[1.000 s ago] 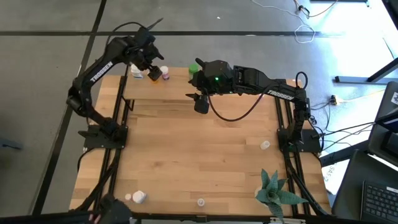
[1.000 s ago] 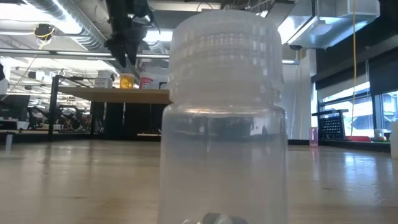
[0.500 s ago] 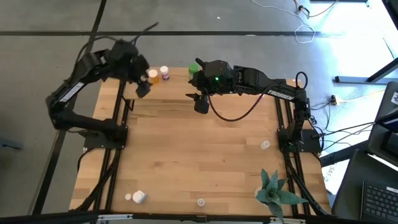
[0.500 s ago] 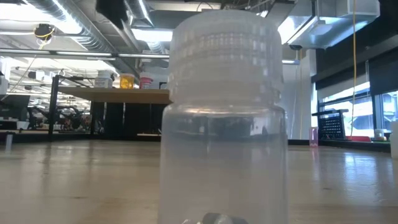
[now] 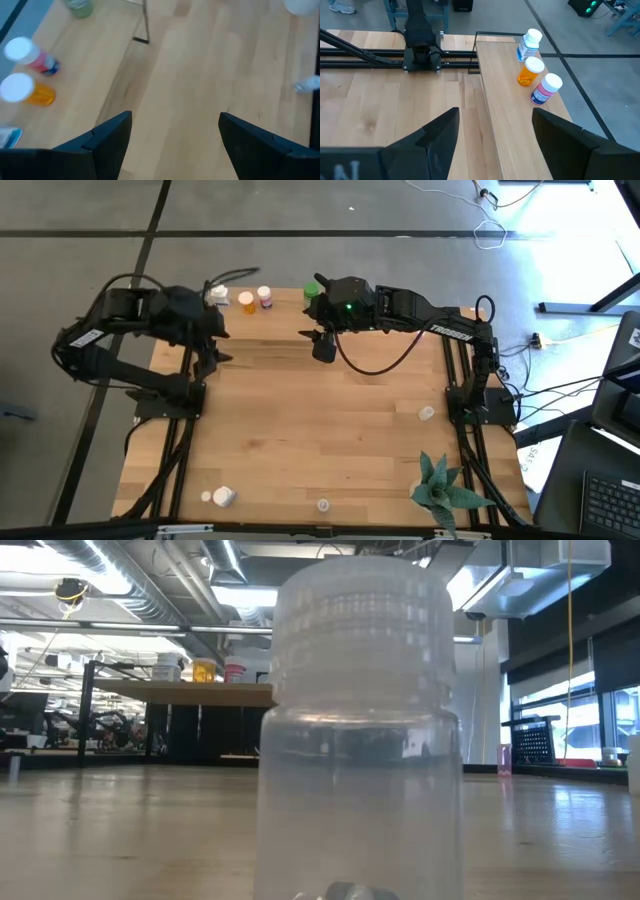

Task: Pick and place medicine bottles onto shelf by color
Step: Put the purple pill bottle on the shelf

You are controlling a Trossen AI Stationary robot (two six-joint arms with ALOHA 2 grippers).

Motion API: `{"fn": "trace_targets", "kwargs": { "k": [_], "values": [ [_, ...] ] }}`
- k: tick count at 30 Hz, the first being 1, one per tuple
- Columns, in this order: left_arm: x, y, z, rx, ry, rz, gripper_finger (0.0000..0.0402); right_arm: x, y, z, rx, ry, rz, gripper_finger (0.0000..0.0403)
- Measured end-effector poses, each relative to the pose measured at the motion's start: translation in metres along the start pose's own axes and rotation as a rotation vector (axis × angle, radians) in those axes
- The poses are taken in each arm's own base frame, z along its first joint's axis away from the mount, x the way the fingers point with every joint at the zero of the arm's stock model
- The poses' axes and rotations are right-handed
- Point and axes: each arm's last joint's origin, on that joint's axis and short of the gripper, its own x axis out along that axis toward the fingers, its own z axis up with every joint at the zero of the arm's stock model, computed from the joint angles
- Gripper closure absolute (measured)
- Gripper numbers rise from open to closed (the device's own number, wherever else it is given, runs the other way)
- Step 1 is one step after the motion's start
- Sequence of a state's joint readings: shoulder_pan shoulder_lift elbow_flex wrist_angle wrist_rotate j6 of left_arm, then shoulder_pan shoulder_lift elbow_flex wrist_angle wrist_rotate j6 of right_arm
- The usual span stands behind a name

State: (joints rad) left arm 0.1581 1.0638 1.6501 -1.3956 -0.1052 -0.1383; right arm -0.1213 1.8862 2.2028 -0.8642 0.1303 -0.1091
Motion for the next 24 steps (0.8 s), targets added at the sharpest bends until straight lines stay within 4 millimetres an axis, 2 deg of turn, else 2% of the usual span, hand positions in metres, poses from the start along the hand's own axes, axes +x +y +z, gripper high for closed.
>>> {"fn": "trace_targets", "kwargs": {
  "k": [5, 11, 18, 24],
  "values": [
    [0.005, -0.018, 0.001, 0.096, 0.020, -0.062, 0.0110, 0.000, 0.000, 0.000, 0.001, 0.000, 0.000, 0.0150],
    [0.008, -0.035, 0.000, 0.176, 0.017, -0.050, 0.0110, 0.000, 0.000, 0.001, 0.079, -0.010, 0.000, 0.0150],
    [0.004, -0.044, -0.004, 0.238, 0.018, -0.100, 0.0110, 0.000, 0.000, -0.005, 0.338, 0.045, -0.028, 0.0150],
    [0.002, -0.045, -0.006, 0.256, 0.019, -0.110, 0.0110, -0.004, -0.015, -0.035, 0.649, 0.319, -0.173, 0.0150]
  ]
}}
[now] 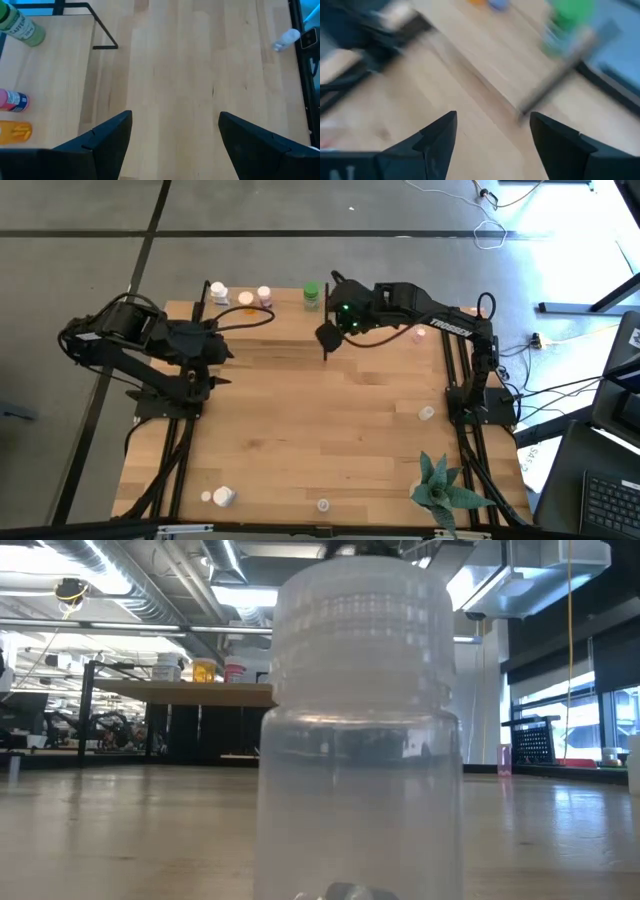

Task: Pick and place medicine bottles onto shelf by color
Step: Put the purple pill bottle on the shelf

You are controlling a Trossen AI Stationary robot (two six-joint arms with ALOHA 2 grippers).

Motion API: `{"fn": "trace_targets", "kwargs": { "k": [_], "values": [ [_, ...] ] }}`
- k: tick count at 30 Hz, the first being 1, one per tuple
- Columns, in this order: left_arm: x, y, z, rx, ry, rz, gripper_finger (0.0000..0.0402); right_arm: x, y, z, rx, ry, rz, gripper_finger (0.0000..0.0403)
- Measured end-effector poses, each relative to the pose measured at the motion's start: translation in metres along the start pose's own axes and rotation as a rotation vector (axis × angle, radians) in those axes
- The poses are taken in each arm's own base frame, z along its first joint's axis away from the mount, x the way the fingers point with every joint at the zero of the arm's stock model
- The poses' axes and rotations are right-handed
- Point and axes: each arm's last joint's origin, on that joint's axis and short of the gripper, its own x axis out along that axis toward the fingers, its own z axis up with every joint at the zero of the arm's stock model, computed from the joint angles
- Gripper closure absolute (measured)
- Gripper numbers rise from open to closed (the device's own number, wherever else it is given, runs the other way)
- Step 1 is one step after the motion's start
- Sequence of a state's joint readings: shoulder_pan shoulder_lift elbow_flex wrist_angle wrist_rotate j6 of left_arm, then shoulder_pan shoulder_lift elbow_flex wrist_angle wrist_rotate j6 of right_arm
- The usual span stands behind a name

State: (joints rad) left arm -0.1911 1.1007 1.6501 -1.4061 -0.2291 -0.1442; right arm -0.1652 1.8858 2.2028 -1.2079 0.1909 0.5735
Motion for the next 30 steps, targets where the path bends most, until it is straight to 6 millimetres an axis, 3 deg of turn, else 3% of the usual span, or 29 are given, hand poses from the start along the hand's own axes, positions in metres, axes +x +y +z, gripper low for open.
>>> {"fn": "trace_targets", "kwargs": {
  "k": [8, 18, 25, 30],
  "values": [
    [-0.001, 0.002, 0.000, 0.024, -0.010, 0.054, 0.0111, -0.001, -0.046, -0.015, 0.250, 0.260, -0.293, 0.0150],
    [-0.001, 0.003, 0.004, 0.001, -0.062, 0.128, 0.0111, 0.012, -0.089, -0.009, 0.171, 0.318, -0.363, 0.0150],
    [-0.001, 0.004, 0.006, -0.032, -0.086, 0.162, 0.0111, 0.004, -0.111, -0.043, 0.159, 0.420, -0.421, 0.0150],
    [-0.001, 0.005, 0.007, -0.036, -0.101, 0.189, 0.0111, -0.012, -0.135, -0.069, 0.288, 0.436, -0.482, 0.0150]
  ]
}}
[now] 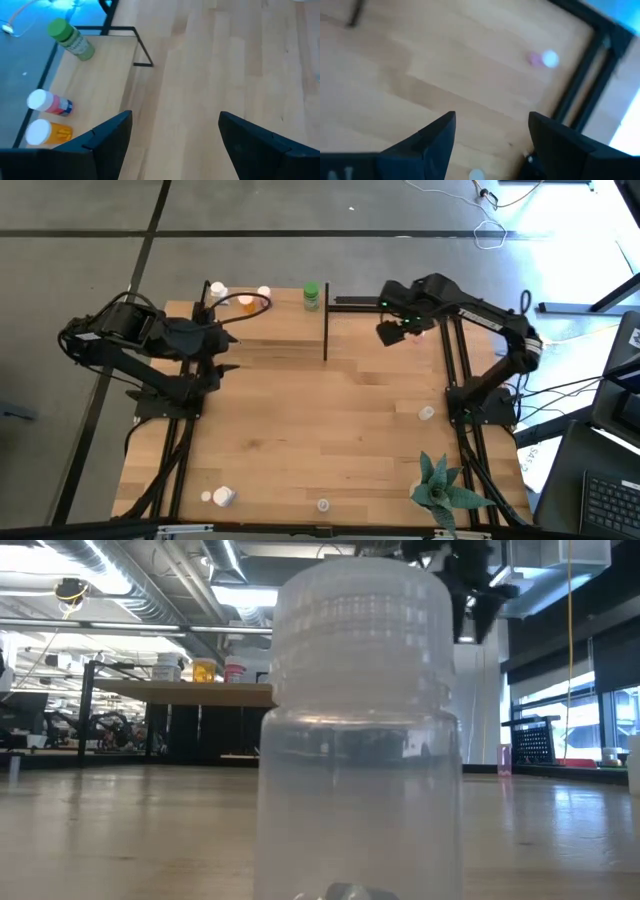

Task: Pick and place medicine bottles onto shelf by color
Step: Put the purple pill bottle on the shelf

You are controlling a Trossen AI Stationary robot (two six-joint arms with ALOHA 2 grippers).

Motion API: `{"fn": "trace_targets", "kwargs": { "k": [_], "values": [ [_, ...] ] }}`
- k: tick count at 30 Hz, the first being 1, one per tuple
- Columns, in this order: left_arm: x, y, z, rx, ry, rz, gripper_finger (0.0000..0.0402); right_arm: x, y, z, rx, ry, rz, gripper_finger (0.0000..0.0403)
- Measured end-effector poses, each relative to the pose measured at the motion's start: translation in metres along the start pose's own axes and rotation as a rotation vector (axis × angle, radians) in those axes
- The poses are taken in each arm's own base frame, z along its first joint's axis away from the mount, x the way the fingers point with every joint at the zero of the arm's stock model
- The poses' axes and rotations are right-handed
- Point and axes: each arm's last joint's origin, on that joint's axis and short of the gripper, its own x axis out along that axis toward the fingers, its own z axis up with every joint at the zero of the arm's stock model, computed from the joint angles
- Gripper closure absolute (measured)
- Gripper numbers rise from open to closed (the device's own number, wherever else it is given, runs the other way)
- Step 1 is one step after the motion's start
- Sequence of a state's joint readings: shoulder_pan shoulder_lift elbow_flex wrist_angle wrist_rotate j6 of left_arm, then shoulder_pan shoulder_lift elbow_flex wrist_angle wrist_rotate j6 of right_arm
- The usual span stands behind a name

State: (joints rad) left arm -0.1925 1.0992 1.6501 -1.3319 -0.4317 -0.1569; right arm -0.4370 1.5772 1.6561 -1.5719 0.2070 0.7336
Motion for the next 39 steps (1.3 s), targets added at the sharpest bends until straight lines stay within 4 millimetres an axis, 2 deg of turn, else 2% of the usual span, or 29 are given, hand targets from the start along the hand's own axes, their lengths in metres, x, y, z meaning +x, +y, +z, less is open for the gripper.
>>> {"fn": "trace_targets", "kwargs": {
  "k": [4, 11, 18, 26, 33, 39],
  "values": [
    [0.000, 0.001, 0.001, -0.003, -0.012, 0.030, 0.0111, 0.015, -0.024, -0.005, 0.137, 0.036, -0.044, 0.0150],
    [0.000, 0.001, 0.001, -0.014, -0.013, 0.030, 0.0111, 0.063, -0.039, 0.007, 0.158, 0.059, -0.068, 0.0150],
    [0.000, 0.001, 0.001, -0.028, -0.014, 0.030, 0.0111, 0.097, -0.059, 0.017, 0.244, 0.050, -0.070, 0.0150],
    [0.000, 0.001, 0.001, -0.029, -0.013, 0.030, 0.0111, 0.118, -0.072, 0.025, 0.318, 0.002, -0.050, 0.0150],
    [0.000, 0.001, 0.001, -0.029, -0.013, 0.030, 0.0111, 0.140, -0.078, 0.016, 0.372, 0.041, -0.078, 0.0150],
    [0.000, 0.001, 0.001, -0.029, -0.013, 0.030, 0.0111, 0.155, -0.079, 0.016, 0.414, -0.003, -0.063, 0.0150]
  ]
}}
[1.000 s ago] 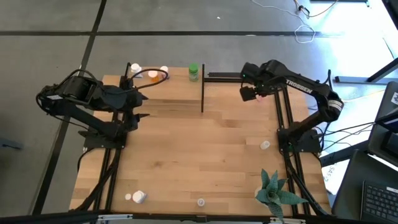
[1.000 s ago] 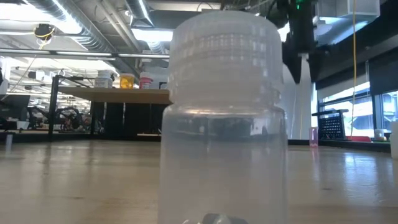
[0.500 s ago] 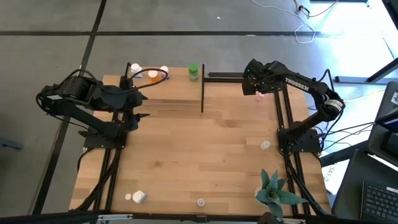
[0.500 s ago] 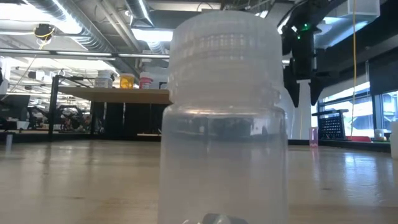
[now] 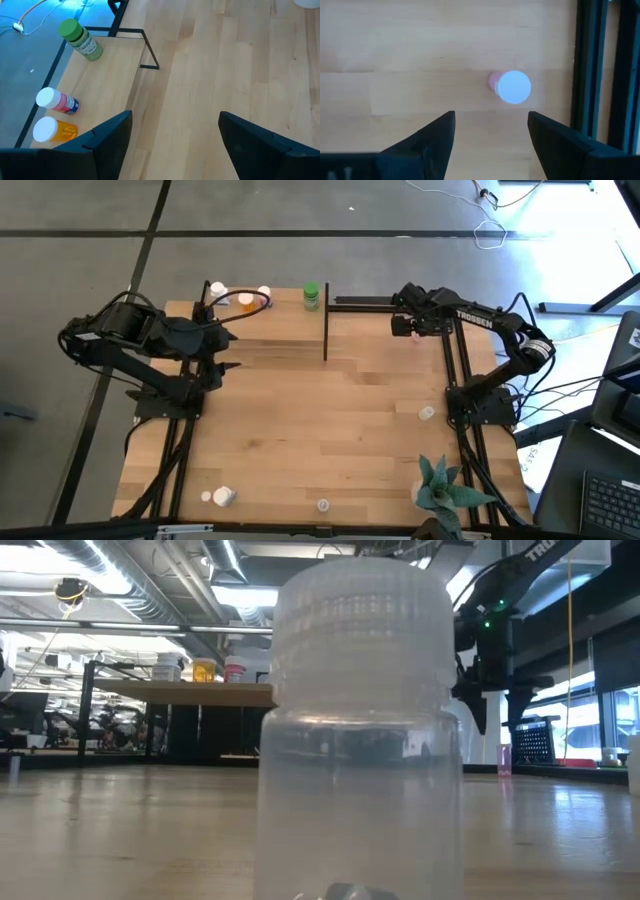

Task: Pick and place medicine bottles onto shelf by color
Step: Put the purple pill bottle on the shelf

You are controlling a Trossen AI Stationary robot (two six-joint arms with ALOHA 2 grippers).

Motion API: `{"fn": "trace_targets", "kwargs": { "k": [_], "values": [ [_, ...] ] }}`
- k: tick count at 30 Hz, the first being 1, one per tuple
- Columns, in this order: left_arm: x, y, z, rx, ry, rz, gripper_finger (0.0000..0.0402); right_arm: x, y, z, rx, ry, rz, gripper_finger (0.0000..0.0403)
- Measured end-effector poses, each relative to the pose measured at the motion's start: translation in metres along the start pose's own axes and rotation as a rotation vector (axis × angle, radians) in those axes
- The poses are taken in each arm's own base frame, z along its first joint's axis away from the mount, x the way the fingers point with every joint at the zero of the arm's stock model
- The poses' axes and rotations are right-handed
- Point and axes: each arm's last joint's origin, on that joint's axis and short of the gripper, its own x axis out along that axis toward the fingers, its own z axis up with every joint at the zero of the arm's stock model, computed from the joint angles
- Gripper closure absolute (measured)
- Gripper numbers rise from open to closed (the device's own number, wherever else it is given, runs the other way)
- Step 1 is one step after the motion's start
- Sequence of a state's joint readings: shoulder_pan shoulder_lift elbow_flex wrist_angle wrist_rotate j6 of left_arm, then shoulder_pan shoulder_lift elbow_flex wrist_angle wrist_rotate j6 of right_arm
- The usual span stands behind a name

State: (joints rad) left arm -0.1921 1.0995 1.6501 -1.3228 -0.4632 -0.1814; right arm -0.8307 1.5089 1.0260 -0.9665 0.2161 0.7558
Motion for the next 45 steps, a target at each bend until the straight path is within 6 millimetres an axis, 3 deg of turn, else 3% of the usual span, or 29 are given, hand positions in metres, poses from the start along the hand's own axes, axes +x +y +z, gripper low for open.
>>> {"fn": "trace_targets", "kwargs": {
  "k": [6, 26, 36, 45],
  "values": [
    [0.000, 0.000, 0.000, 0.000, 0.000, 0.000, 0.0111, 0.010, -0.002, -0.004, 0.008, -0.003, 0.001, 0.0150],
    [0.000, 0.000, 0.000, 0.000, 0.001, 0.000, 0.0111, 0.012, -0.007, 0.001, 0.022, -0.064, -0.075, 0.0150],
    [0.000, 0.000, 0.000, 0.000, 0.002, 0.000, 0.0111, 0.032, -0.012, -0.006, 0.049, -0.011, -0.021, 0.0150],
    [0.000, 0.000, 0.000, 0.001, 0.002, 0.000, 0.0111, 0.033, -0.011, -0.005, 0.048, -0.040, -0.007, 0.0151]
  ]
}}
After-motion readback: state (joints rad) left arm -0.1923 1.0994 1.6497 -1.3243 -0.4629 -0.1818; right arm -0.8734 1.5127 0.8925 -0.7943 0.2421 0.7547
